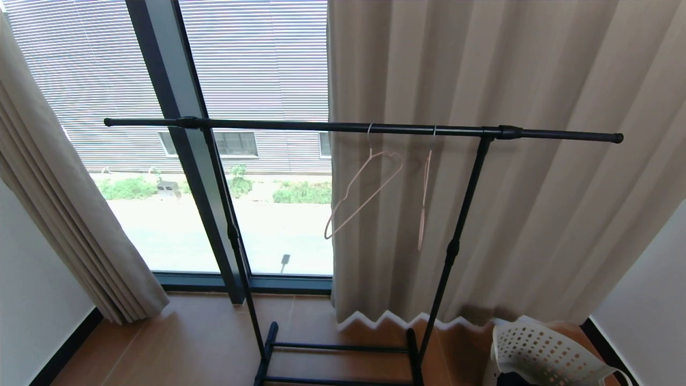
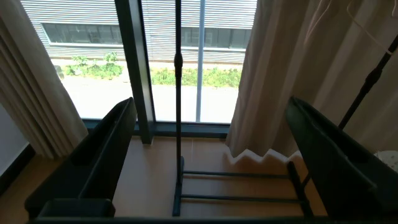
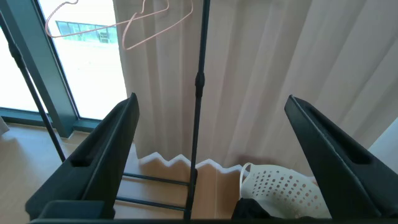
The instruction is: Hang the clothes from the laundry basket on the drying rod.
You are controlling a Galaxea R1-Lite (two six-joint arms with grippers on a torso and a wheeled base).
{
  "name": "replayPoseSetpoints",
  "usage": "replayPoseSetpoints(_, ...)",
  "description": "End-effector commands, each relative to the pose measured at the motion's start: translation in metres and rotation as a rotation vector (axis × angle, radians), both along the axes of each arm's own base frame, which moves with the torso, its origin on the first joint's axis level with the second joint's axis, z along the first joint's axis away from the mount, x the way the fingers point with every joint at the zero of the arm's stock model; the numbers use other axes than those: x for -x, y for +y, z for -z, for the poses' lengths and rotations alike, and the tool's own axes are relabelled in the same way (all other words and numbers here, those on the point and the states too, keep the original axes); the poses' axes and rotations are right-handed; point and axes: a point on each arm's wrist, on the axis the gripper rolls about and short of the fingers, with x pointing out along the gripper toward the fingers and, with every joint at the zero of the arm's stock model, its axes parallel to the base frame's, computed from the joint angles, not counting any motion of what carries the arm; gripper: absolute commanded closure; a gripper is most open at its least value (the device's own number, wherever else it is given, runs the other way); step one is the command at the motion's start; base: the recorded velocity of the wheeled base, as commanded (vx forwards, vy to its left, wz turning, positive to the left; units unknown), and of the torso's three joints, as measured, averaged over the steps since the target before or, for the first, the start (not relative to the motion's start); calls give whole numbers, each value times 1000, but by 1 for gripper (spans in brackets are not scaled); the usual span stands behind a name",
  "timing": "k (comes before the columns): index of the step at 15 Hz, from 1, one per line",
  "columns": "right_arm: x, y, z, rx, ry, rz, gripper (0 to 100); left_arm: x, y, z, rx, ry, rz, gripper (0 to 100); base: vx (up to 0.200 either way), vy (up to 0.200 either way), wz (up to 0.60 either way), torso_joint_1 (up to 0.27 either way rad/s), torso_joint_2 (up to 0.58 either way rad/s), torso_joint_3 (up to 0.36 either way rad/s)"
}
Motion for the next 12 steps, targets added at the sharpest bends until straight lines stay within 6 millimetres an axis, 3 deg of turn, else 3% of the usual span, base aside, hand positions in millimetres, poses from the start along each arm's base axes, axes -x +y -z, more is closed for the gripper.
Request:
replayPoseSetpoints(1, 0, 0, 0, 1, 1, 0, 0, 0, 0, 0, 0, 1, 0, 0, 0, 0, 0, 0, 0, 0)
replayPoseSetpoints(12, 0, 0, 0, 6, 1, -3, 0, 0, 0, 0, 0, 1, 1, 0, 0, 0, 0, 0, 0, 0)
